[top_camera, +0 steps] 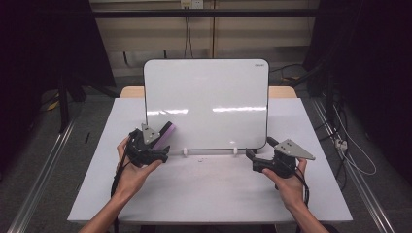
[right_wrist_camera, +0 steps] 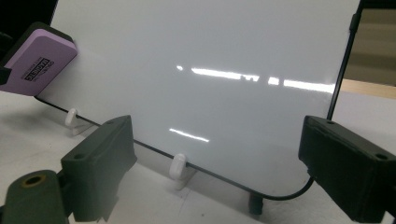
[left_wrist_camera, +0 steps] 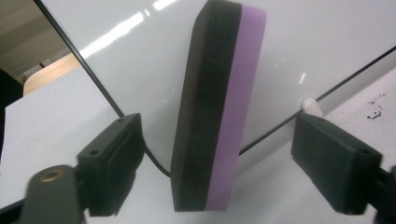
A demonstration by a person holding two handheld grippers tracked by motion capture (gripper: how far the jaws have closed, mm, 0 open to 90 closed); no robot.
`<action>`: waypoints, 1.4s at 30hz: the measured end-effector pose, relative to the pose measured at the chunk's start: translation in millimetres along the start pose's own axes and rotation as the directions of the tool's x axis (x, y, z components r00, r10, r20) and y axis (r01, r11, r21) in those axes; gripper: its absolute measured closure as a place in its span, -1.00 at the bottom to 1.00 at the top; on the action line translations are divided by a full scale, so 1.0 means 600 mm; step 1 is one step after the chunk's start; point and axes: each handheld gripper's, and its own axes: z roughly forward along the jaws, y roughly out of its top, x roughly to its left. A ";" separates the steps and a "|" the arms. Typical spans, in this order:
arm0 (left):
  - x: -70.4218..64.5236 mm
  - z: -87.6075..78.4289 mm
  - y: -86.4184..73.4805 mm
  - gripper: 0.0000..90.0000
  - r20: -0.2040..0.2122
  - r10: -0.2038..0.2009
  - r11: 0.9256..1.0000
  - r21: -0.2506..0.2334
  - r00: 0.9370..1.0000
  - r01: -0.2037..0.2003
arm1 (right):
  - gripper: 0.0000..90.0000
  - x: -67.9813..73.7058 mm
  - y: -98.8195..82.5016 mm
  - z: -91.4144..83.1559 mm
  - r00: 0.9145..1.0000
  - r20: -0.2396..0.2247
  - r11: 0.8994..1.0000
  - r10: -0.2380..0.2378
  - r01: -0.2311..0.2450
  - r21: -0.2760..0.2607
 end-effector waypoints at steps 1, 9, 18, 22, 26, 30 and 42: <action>0.001 0.000 0.000 -0.73 0.009 -0.004 1.000 -0.006 1.000 0.004 | -0.77 0.000 -0.001 0.000 1.000 -0.001 1.000 0.003 -0.003 0.001; 0.014 -0.005 -0.001 -0.87 0.065 -0.098 0.991 -0.081 0.993 0.103 | -0.78 0.000 -0.002 0.001 1.000 -0.003 1.000 0.000 0.000 0.005; 0.027 -0.023 -0.010 -0.88 0.158 -0.175 0.962 -0.183 0.972 0.203 | -0.84 0.000 -0.006 0.000 1.000 -0.009 1.000 -0.001 0.001 0.025; 0.031 -0.031 -0.016 -0.93 0.192 -0.196 0.948 -0.214 0.962 0.236 | -0.86 -0.002 -0.006 -0.001 1.000 -0.007 1.000 0.004 -0.004 0.025; 0.027 -0.044 -0.024 -0.89 0.131 -0.171 0.947 -0.252 0.977 0.199 | -0.89 -0.002 -0.004 -0.001 1.000 -0.003 1.000 -0.004 0.004 0.019; 0.029 -0.055 -0.030 -0.90 0.140 -0.190 0.944 -0.246 0.972 0.220 | -0.90 -0.004 -0.004 -0.003 1.000 -0.005 1.000 0.000 0.001 0.023; 0.034 -0.072 -0.075 -0.88 0.104 -0.226 0.949 -0.202 0.969 0.243 | -0.89 -0.018 -0.015 -0.027 0.999 0.032 0.999 -0.008 0.007 0.048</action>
